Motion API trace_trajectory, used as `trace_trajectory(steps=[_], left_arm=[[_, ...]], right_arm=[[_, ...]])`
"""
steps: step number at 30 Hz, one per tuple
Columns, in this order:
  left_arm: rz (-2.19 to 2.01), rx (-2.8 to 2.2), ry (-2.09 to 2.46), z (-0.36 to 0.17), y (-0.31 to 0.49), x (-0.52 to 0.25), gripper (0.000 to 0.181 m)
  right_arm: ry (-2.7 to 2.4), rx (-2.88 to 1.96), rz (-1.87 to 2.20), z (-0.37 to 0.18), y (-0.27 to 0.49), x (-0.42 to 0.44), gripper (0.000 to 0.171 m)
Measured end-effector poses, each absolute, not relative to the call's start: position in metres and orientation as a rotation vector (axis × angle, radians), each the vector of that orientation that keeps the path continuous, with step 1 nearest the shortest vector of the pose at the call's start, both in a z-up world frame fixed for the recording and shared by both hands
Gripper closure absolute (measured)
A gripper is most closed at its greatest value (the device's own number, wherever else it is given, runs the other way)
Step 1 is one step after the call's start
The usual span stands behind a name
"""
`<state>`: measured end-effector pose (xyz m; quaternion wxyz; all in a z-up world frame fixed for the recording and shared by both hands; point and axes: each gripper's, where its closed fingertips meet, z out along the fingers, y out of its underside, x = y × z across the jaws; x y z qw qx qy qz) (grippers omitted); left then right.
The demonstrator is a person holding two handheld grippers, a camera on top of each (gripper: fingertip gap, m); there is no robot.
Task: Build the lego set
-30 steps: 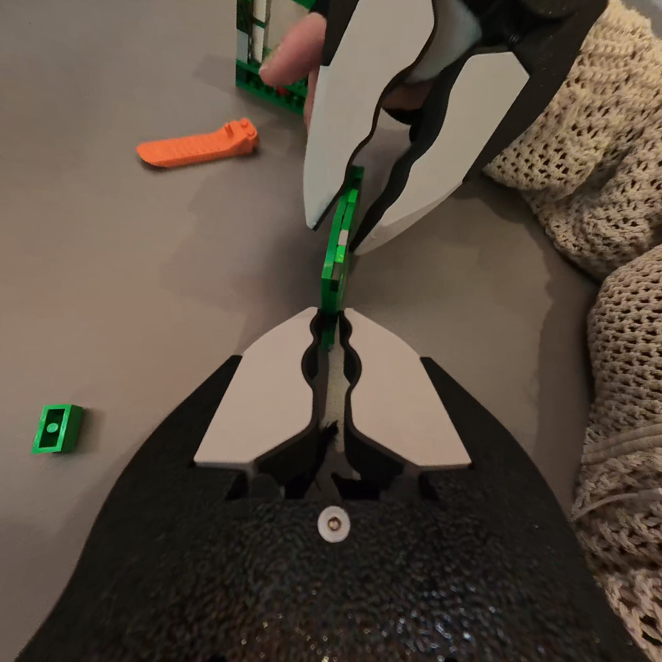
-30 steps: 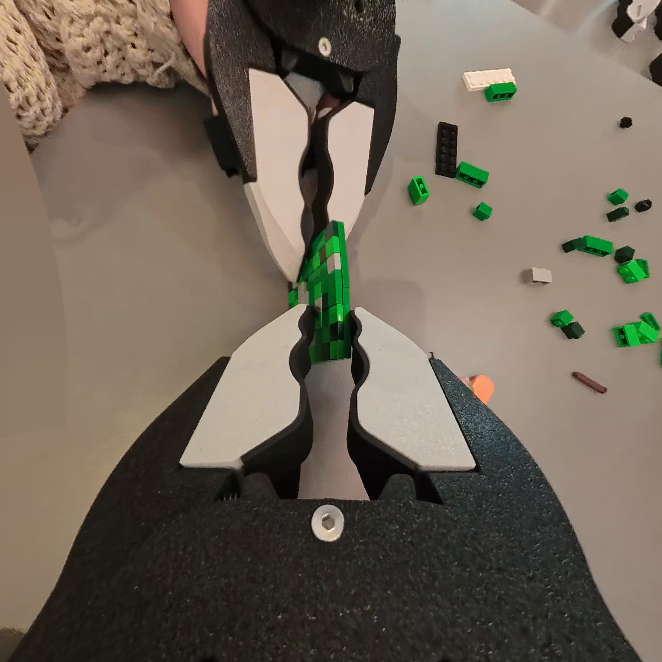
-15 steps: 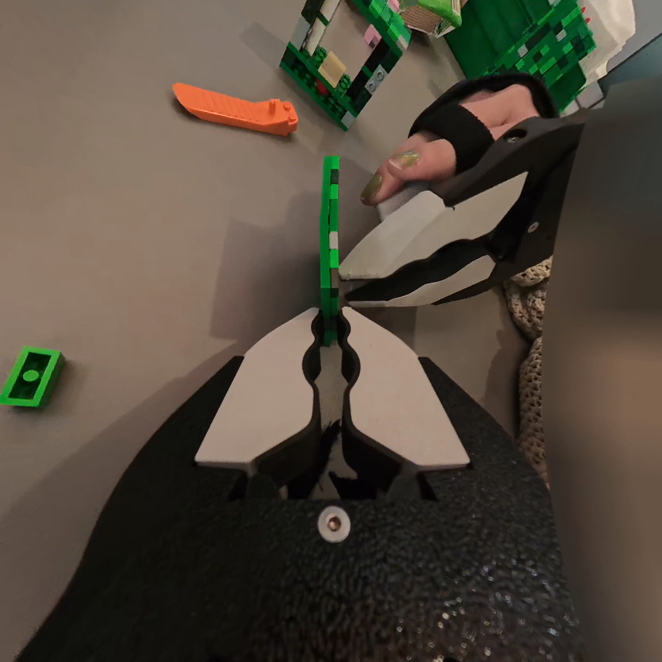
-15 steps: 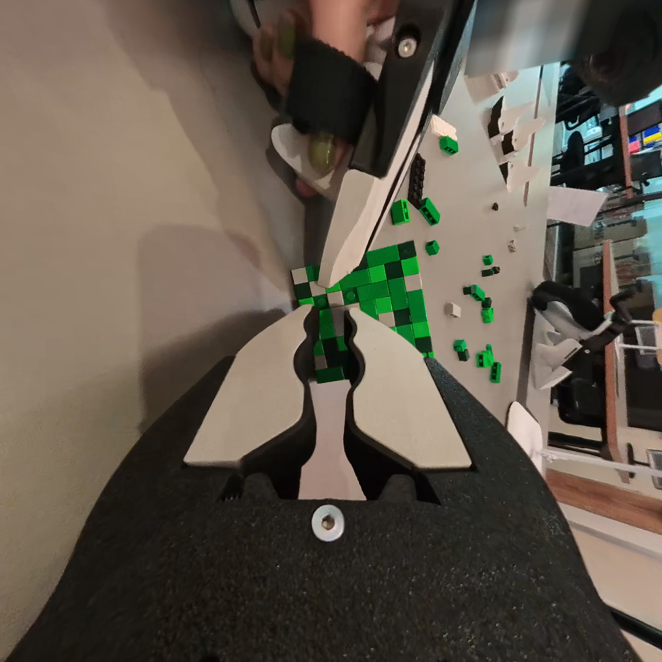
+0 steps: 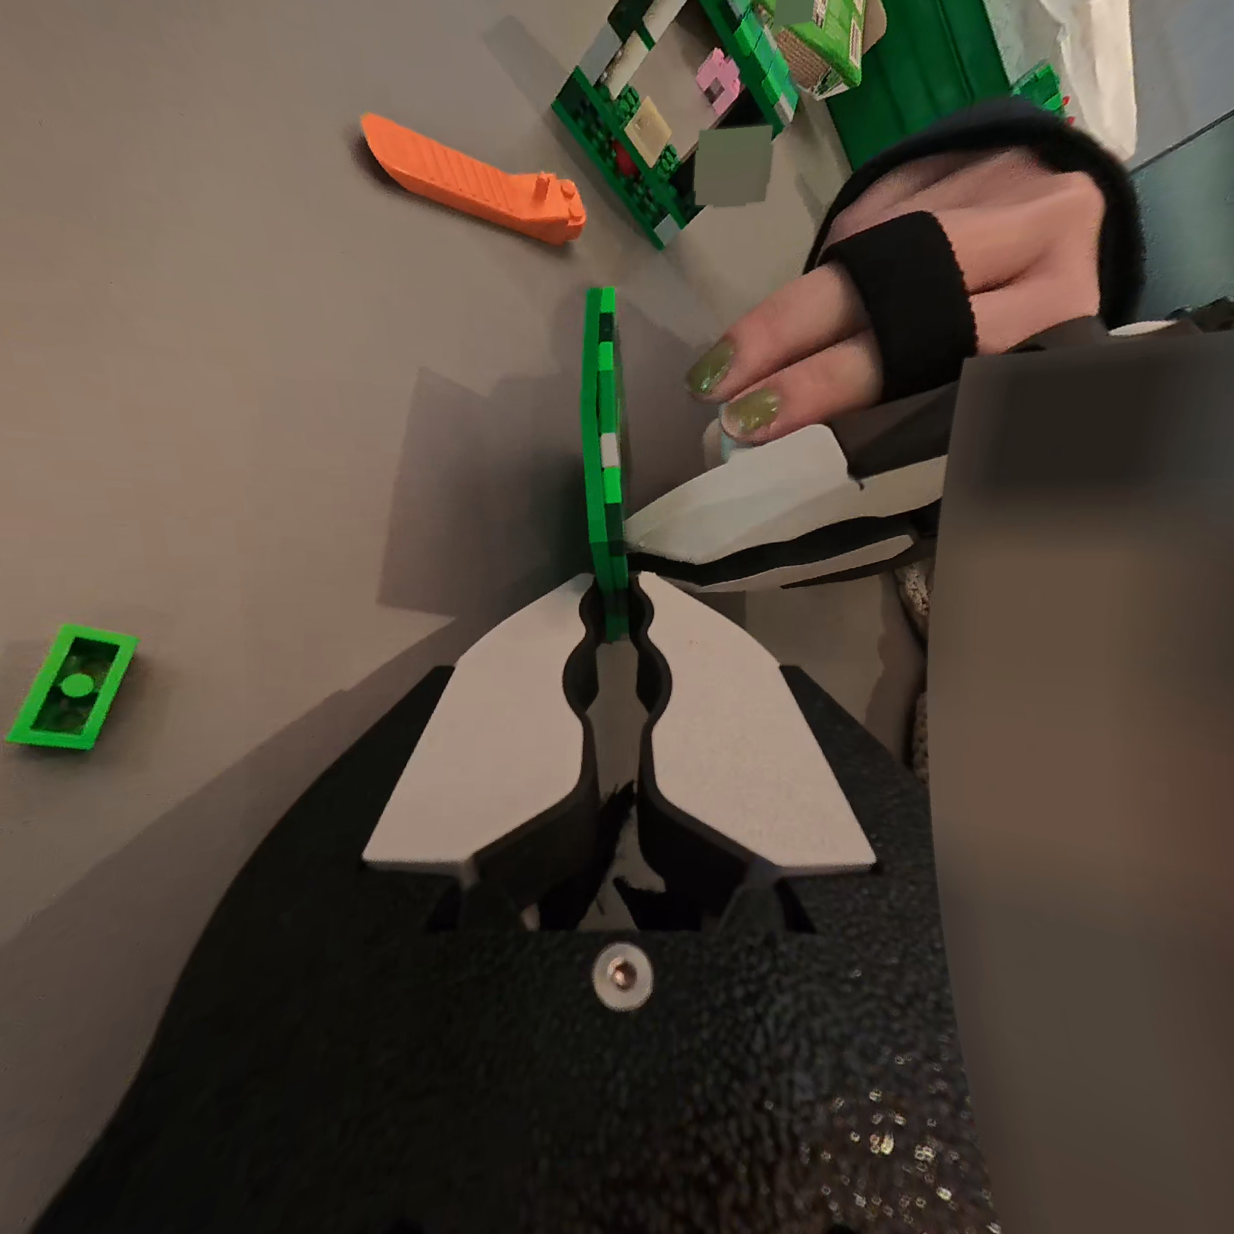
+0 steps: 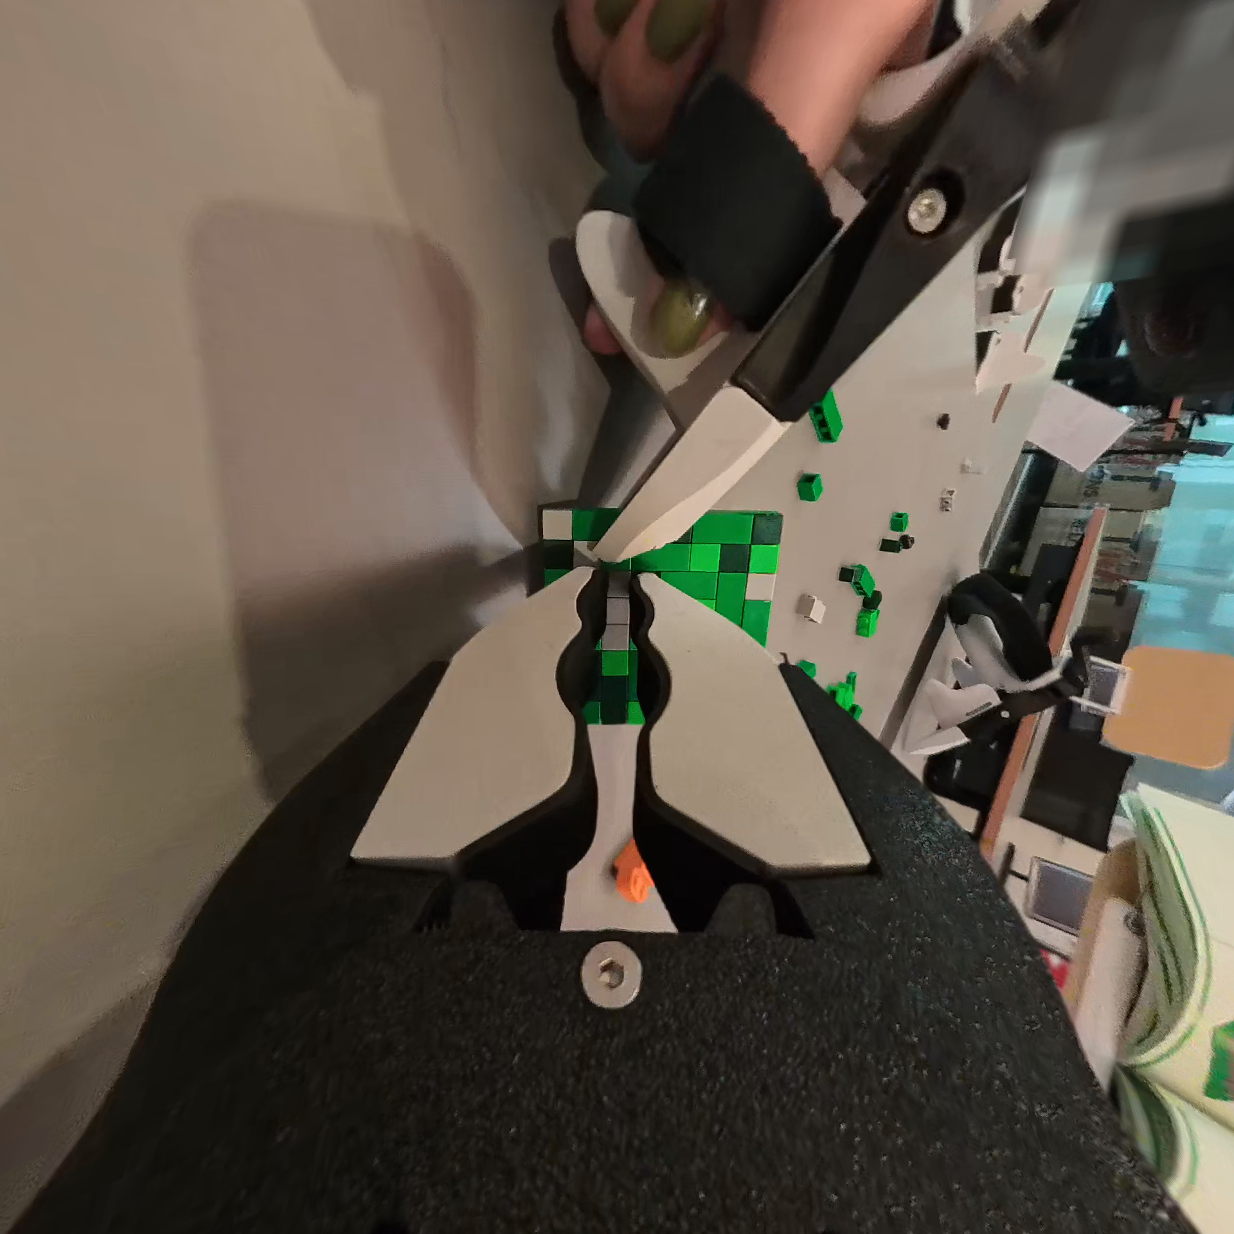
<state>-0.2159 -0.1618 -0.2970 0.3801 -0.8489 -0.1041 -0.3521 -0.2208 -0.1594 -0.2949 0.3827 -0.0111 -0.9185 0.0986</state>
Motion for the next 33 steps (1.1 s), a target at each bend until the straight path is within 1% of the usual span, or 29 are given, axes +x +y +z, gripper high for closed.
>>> trace_trajectory(steps=[3,6,7,8,9,14,19,31,32,33], left_arm=[[-0.913,-2.174,-0.261,-0.2974,-0.1622,-0.2157,0.175],[-0.940,-2.170,-0.270,-0.2969,-0.1618,-0.2157,0.175],[-0.943,-2.171,-0.275,-0.2969,-0.1617,-0.2159,0.175],[-0.947,-2.171,-0.277,-0.2970,-0.1617,-0.2159,0.175],[-0.949,-2.174,-0.281,-0.2972,-0.1617,-0.2161,0.175],[-0.953,-2.185,-0.273,-0.2978,-0.1622,-0.2159,0.175],[-0.943,-2.184,-0.282,-0.2980,-0.1621,-0.2160,0.175],[-0.930,-2.172,-0.282,-0.2974,-0.1616,-0.2158,0.175],[-0.929,-2.176,-0.267,-0.2975,-0.1620,-0.2146,0.175],[-0.927,-2.176,-0.266,-0.2975,-0.1620,-0.2146,0.175]], right_arm=[[-2.402,-0.012,0.228,-0.2961,-0.1597,-0.2193,0.164],[-2.538,-0.046,0.291,-0.2986,-0.1607,-0.2122,0.153],[-2.544,-0.044,0.300,-0.2983,-0.1606,-0.2132,0.154],[-2.506,-0.017,0.284,-0.2965,-0.1603,-0.2171,0.163],[-2.478,0.015,0.258,-0.2965,-0.1603,-0.2188,0.166],[-2.380,0.057,0.183,-0.2976,-0.1610,-0.2180,0.165],[-2.354,0.015,0.246,-0.2982,-0.1611,-0.2172,0.165],[-2.312,-0.114,0.555,-0.2989,-0.1635,-0.2151,0.165],[-2.314,-0.140,0.625,-0.2960,-0.1655,-0.2152,0.171],[-2.328,-0.169,0.669,-0.2963,-0.1653,-0.2159,0.171]])
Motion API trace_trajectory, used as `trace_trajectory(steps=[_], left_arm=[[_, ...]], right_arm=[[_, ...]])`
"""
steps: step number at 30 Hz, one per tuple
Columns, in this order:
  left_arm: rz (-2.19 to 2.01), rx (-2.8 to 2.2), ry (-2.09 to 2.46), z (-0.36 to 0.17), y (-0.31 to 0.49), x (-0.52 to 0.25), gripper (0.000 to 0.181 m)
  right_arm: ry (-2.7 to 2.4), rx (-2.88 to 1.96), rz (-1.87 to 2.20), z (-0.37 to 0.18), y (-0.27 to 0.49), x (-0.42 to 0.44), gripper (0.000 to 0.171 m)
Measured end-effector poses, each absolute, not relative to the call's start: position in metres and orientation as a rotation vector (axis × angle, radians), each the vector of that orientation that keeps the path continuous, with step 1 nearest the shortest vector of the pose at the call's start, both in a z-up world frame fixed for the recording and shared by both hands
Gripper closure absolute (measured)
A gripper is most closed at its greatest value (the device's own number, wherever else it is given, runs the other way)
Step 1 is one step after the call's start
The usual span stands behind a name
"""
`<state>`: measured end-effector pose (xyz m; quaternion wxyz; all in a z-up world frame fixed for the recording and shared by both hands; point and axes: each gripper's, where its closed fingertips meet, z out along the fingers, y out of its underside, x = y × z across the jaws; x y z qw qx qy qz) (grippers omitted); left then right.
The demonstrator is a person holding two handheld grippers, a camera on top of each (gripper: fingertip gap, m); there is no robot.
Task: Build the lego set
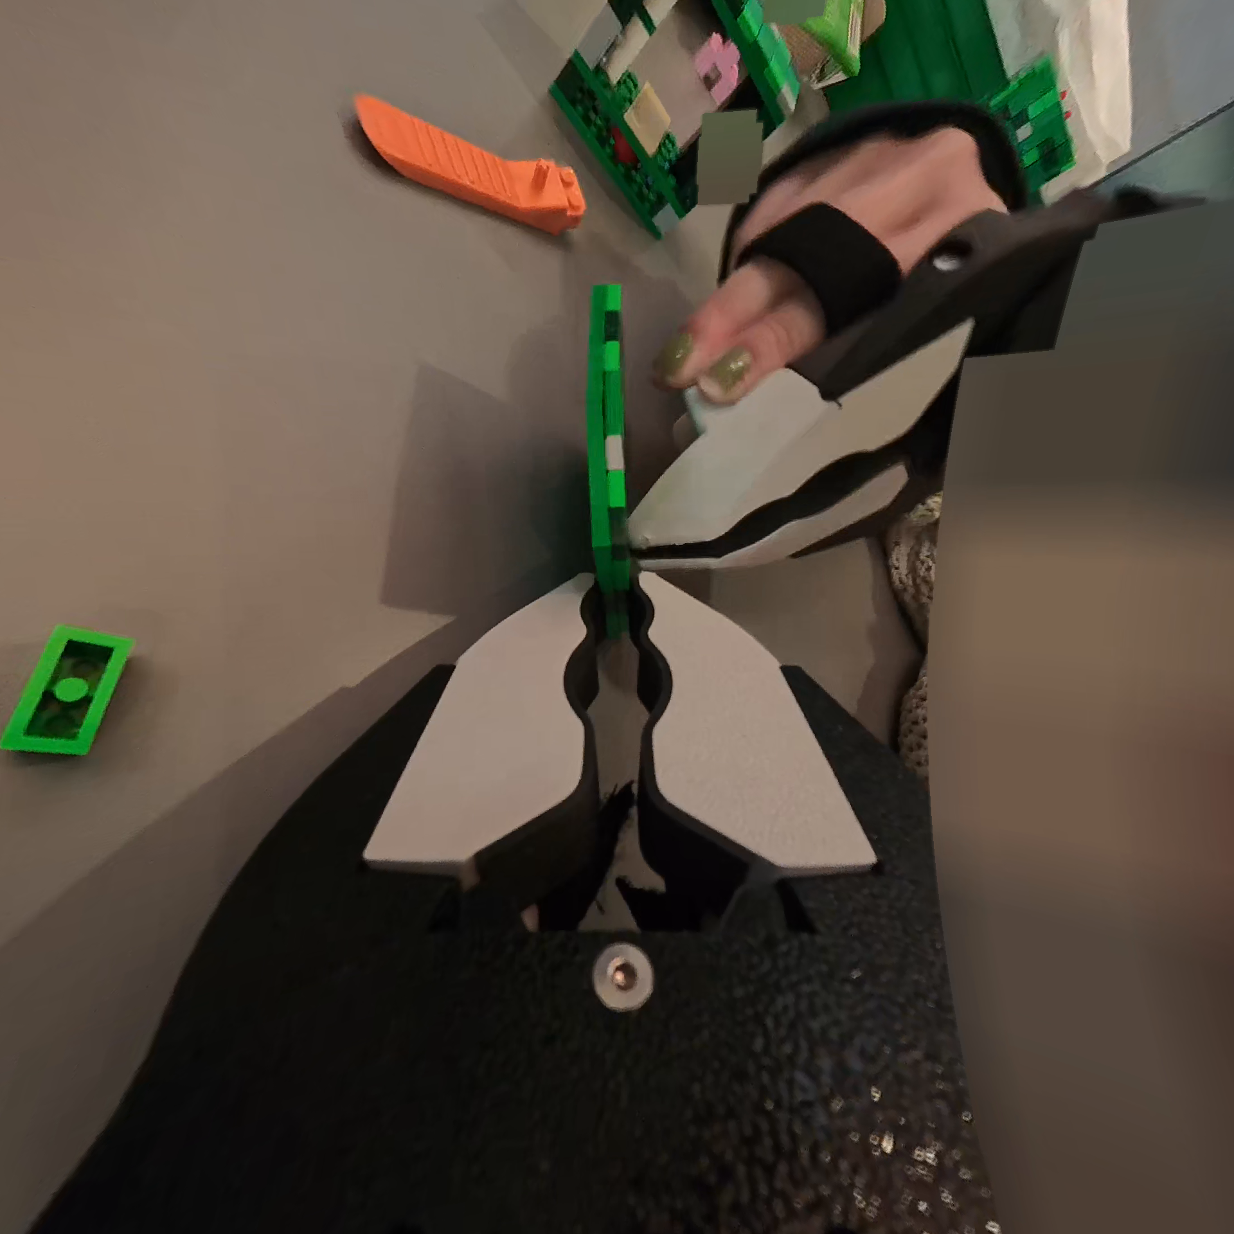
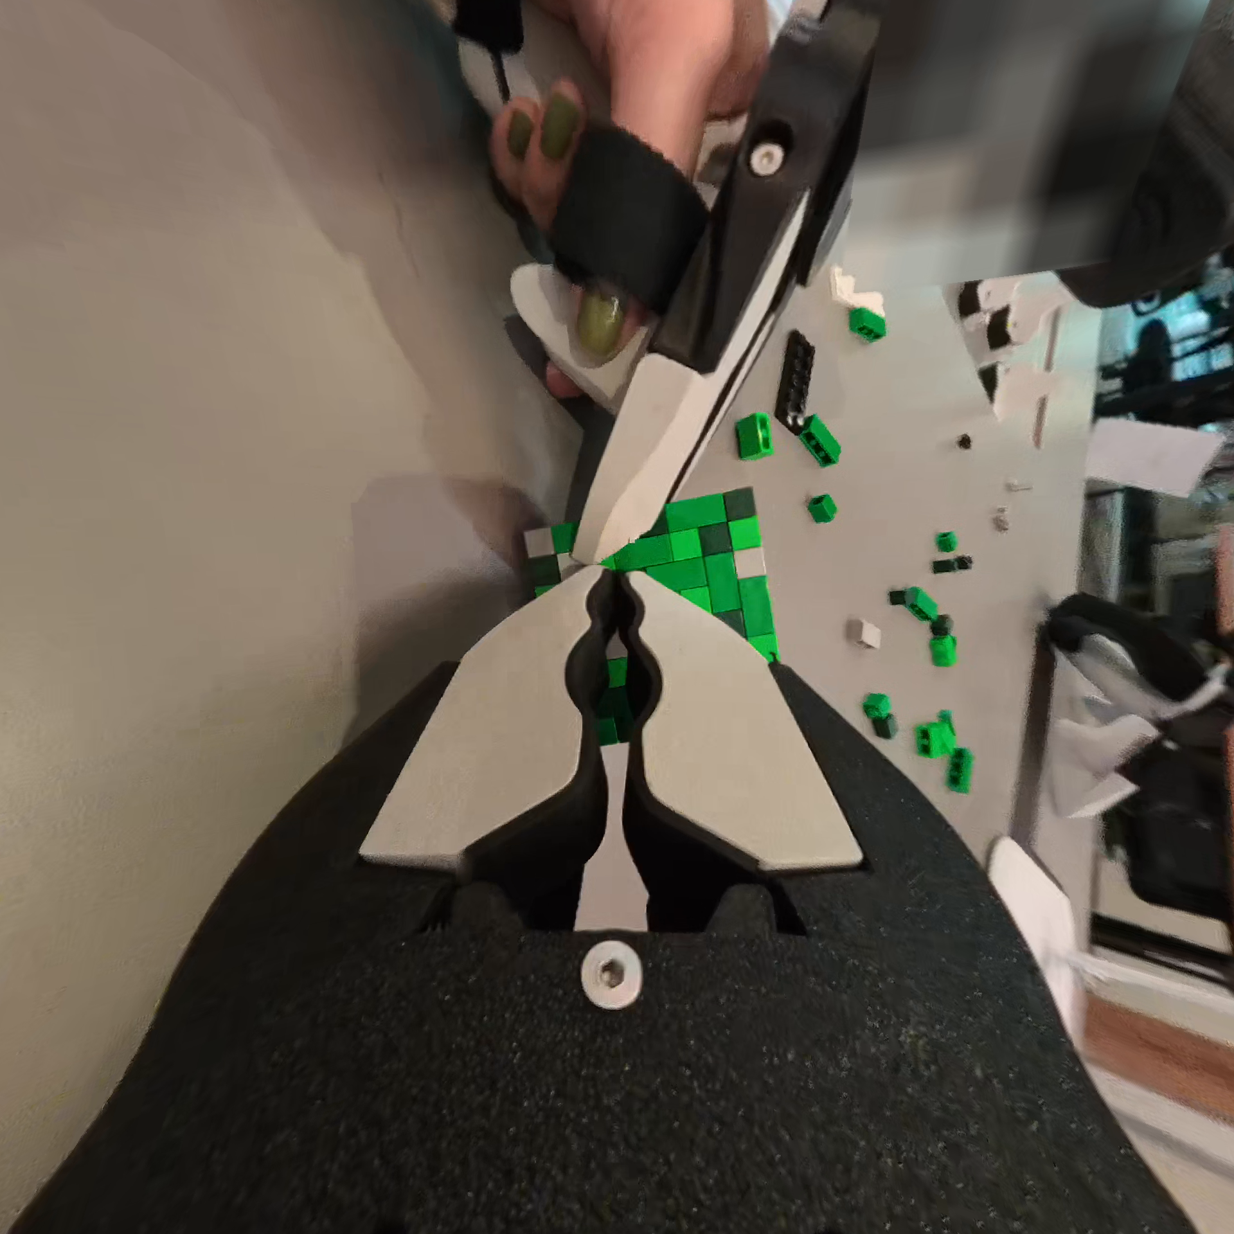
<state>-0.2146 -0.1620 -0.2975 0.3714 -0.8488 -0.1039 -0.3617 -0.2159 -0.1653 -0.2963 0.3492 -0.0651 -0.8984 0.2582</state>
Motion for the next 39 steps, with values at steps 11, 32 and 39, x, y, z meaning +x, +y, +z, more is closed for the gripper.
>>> trace_trajectory(steps=[11,32,39], left_arm=[[-0.939,-2.170,-0.270,-0.2969,-0.1620,-0.2146,0.175],[-0.980,-2.196,-0.321,-0.2991,-0.1629,-0.2165,0.175],[-0.938,-2.187,-0.314,-0.2989,-0.1624,-0.2168,0.175]], right_arm=[[-2.304,0.014,0.507,-0.2962,-0.1659,-0.2154,0.168],[-2.426,-0.016,0.385,-0.3042,-0.1621,-0.2150,0.165],[-2.342,-0.221,0.543,-0.3030,-0.1623,-0.2156,0.165]])
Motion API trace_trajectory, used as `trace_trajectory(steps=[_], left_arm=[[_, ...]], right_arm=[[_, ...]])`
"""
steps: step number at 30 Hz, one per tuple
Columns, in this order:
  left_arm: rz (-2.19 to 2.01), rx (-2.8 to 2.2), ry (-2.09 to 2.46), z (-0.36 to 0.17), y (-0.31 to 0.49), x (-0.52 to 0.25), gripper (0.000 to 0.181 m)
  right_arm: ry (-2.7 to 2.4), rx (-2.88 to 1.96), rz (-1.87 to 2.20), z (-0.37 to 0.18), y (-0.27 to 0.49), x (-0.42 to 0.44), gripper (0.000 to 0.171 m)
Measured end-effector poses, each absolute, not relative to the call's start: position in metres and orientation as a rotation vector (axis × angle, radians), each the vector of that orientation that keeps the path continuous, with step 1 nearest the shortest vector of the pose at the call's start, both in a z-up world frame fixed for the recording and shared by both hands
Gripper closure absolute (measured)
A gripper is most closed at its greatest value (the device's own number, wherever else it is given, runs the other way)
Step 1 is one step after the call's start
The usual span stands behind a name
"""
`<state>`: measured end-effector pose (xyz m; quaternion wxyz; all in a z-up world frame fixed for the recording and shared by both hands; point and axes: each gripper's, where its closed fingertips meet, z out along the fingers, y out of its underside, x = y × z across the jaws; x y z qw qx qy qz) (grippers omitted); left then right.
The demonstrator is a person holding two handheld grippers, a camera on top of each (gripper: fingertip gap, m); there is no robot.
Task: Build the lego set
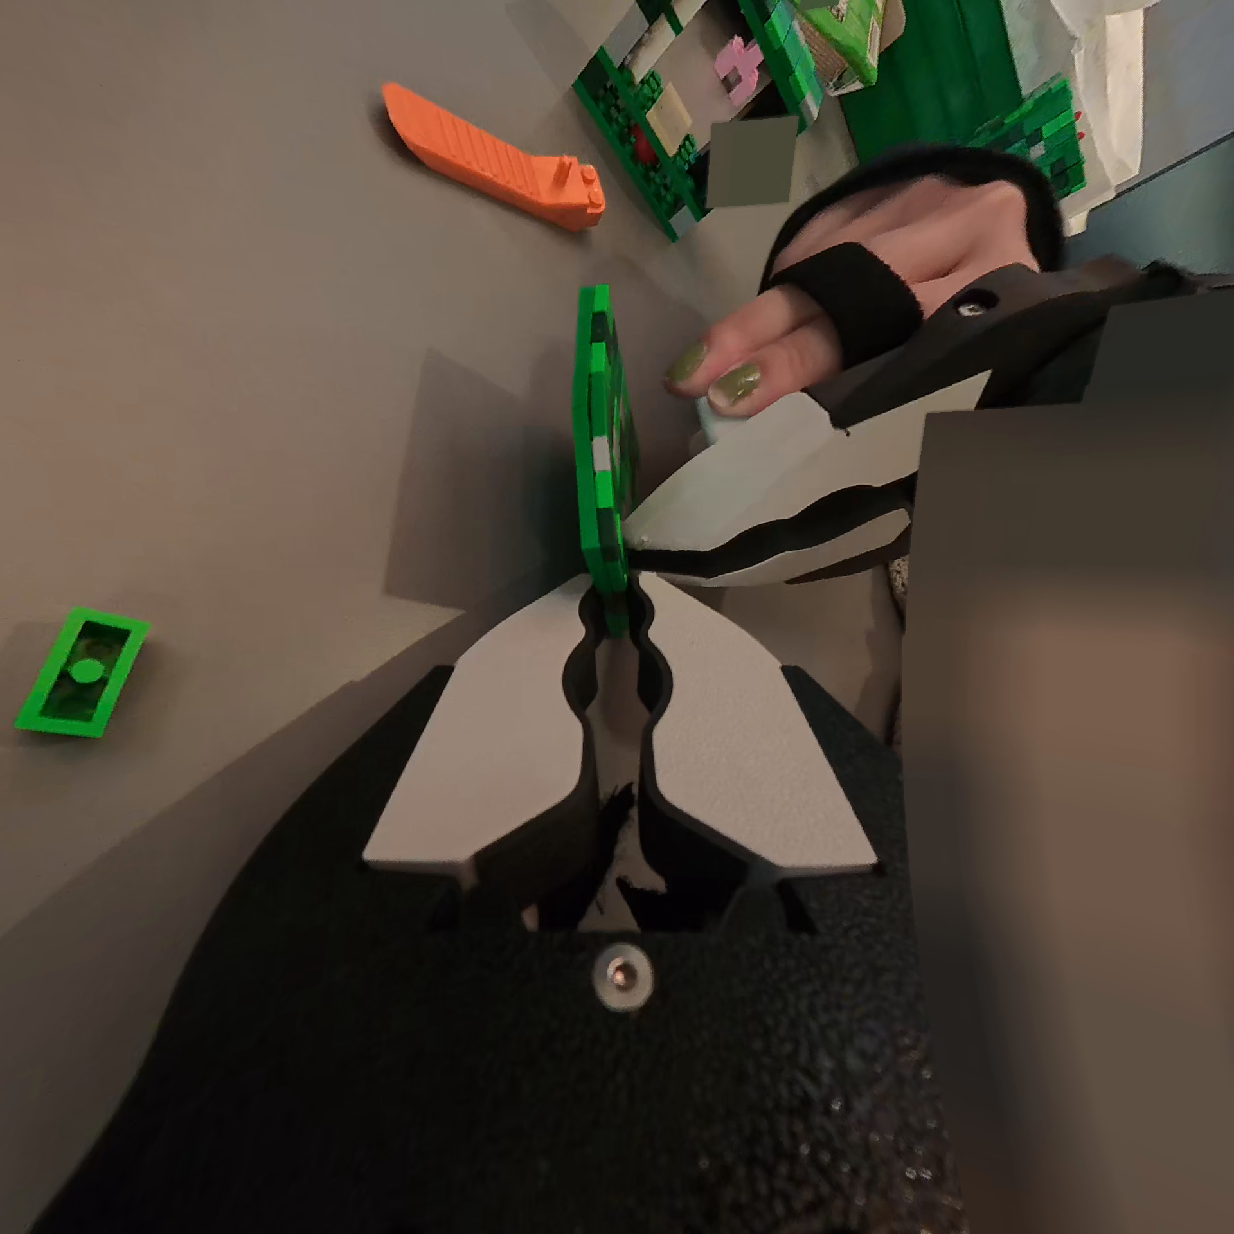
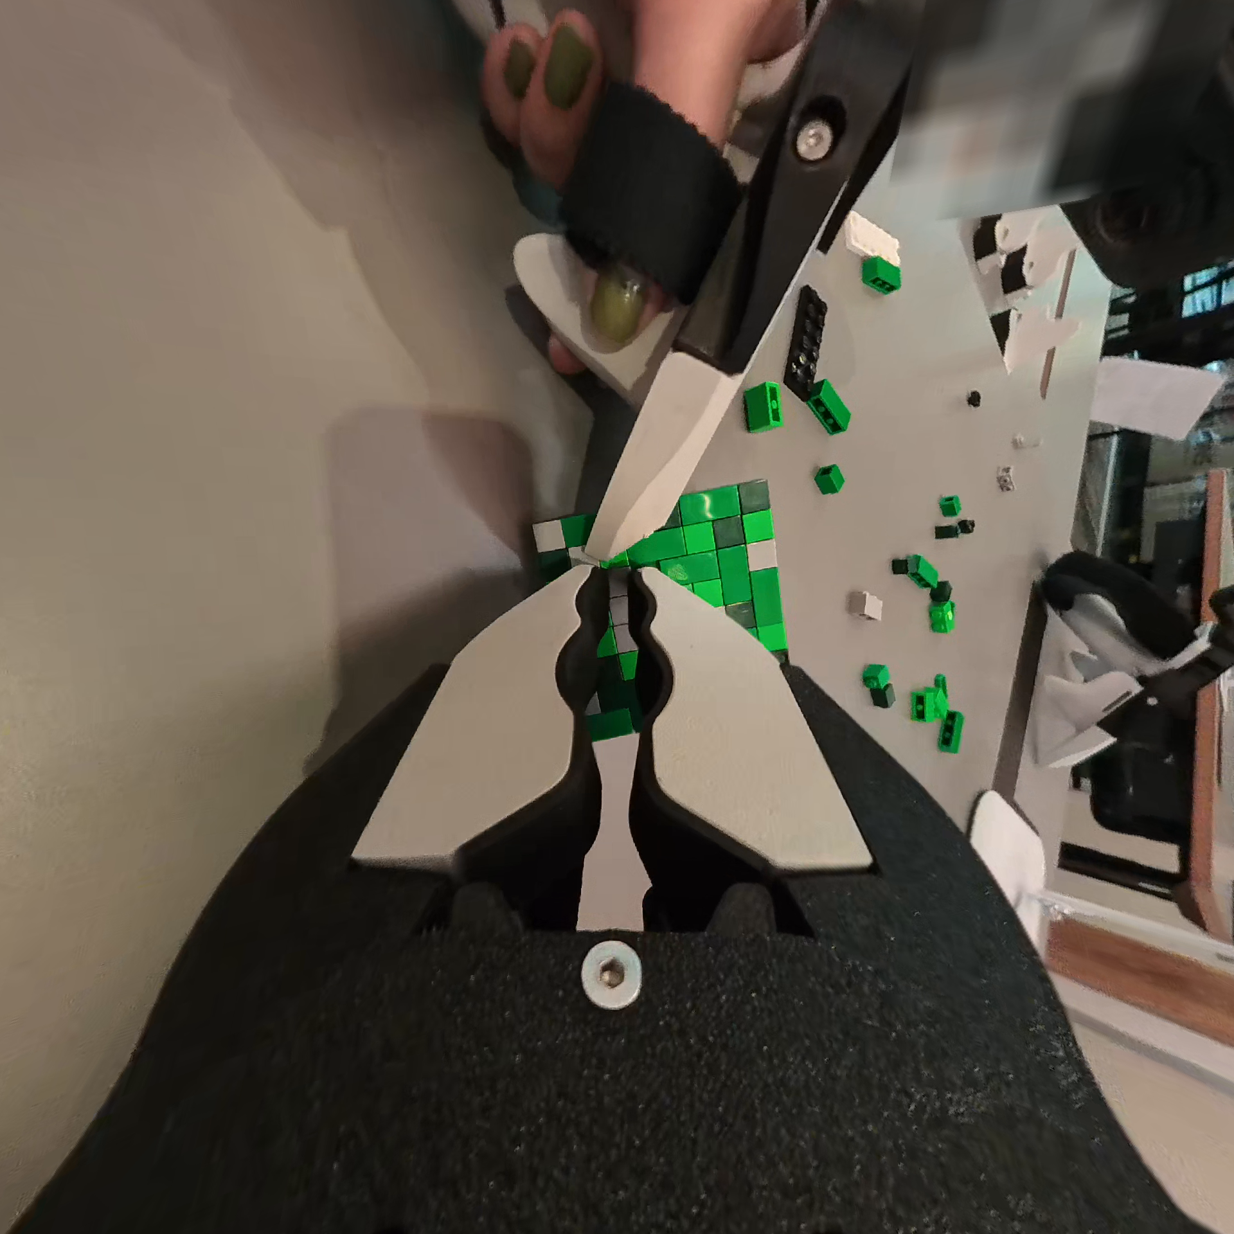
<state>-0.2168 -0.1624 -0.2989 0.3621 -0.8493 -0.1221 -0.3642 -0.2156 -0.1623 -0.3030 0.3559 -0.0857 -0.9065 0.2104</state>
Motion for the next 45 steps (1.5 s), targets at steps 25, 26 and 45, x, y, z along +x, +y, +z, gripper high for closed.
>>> trace_trajectory(steps=[25,26,45], left_arm=[[-0.920,-2.171,-0.282,-0.297,-0.162,-0.215,0.175],[-0.916,-2.171,-0.280,-0.297,-0.162,-0.216,0.175],[-0.285,-2.193,0.221,-0.295,-0.159,-0.211,0.175]], right_arm=[[-2.358,-0.137,0.592,-0.297,-0.162,-0.211,0.165],[-2.375,-0.138,0.588,-0.297,-0.163,-0.211,0.165],[-2.416,-0.128,0.415,-0.306,-0.165,-0.208,0.170]])
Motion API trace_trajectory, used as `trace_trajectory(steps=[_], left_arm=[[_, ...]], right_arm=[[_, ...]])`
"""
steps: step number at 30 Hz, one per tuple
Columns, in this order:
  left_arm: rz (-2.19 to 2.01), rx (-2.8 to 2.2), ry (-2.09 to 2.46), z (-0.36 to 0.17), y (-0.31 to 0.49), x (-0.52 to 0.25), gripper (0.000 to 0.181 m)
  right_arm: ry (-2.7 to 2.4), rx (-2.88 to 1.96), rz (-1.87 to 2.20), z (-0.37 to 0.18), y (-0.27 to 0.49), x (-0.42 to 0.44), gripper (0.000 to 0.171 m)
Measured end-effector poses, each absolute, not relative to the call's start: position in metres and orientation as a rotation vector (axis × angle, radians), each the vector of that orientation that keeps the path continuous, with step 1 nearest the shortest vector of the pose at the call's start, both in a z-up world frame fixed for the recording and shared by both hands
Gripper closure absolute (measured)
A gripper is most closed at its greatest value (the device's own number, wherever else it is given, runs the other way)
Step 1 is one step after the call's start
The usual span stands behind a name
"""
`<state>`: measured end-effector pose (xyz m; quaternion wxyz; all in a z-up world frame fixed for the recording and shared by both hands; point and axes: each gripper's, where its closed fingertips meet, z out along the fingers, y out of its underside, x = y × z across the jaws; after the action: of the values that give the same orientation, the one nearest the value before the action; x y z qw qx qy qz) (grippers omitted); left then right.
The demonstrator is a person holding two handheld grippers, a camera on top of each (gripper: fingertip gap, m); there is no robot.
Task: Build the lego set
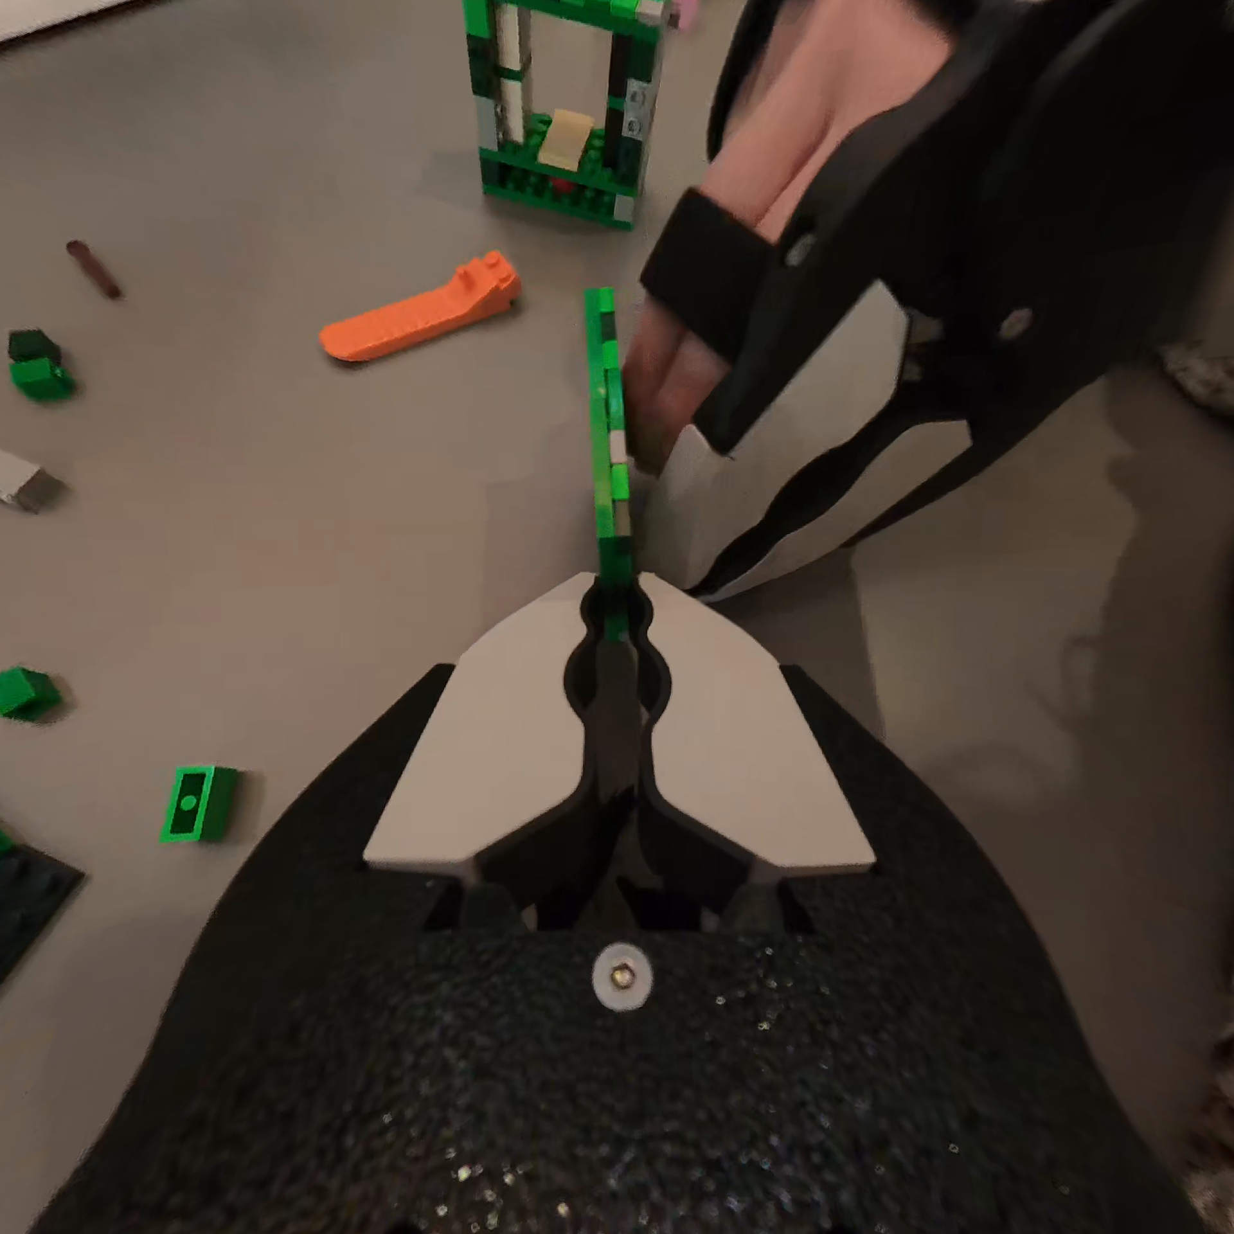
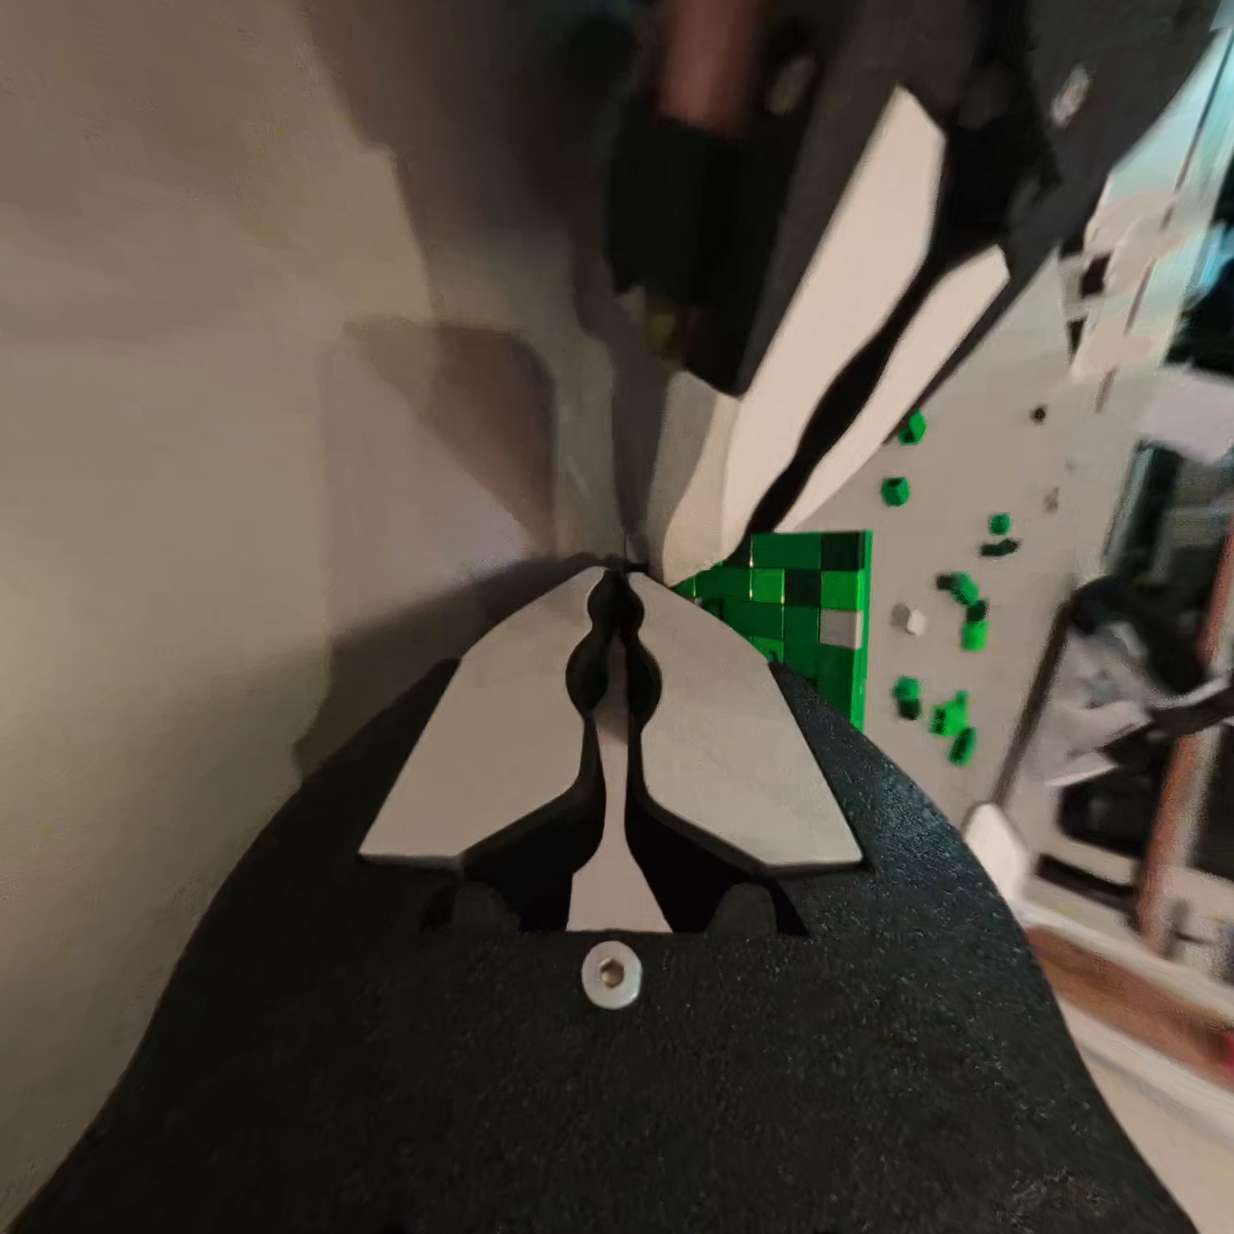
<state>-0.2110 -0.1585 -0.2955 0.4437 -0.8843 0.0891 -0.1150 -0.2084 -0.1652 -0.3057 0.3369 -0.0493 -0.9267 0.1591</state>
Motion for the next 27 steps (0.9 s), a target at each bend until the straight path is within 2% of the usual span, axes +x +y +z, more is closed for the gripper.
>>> trace_trajectory(steps=[5,9,16,18,21,27], left_arm=[[-0.367,-2.194,0.162,-0.295,-0.158,-0.212,0.175],[-0.387,-2.194,0.150,-0.295,-0.158,-0.212,0.175],[-0.375,-2.194,0.133,-0.295,-0.158,-0.213,0.175],[-0.368,-2.194,0.140,-0.295,-0.158,-0.212,0.175],[-0.346,-2.193,0.153,-0.295,-0.158,-0.212,0.175],[-0.386,-2.192,0.137,-0.295,-0.158,-0.212,0.175]], right_arm=[[-2.289,-0.144,0.508,-0.286,-0.168,-0.211,0.171],[-2.238,-0.197,0.463,-0.294,-0.158,-0.210,0.153],[-2.168,-0.204,0.462,-0.287,-0.157,-0.213,0.150],[-2.162,-0.178,0.425,-0.290,-0.158,-0.212,0.152],[-2.097,-0.161,0.377,-0.286,-0.157,-0.217,0.165],[-2.082,-0.191,0.401,-0.288,-0.158,-0.216,0.162]])
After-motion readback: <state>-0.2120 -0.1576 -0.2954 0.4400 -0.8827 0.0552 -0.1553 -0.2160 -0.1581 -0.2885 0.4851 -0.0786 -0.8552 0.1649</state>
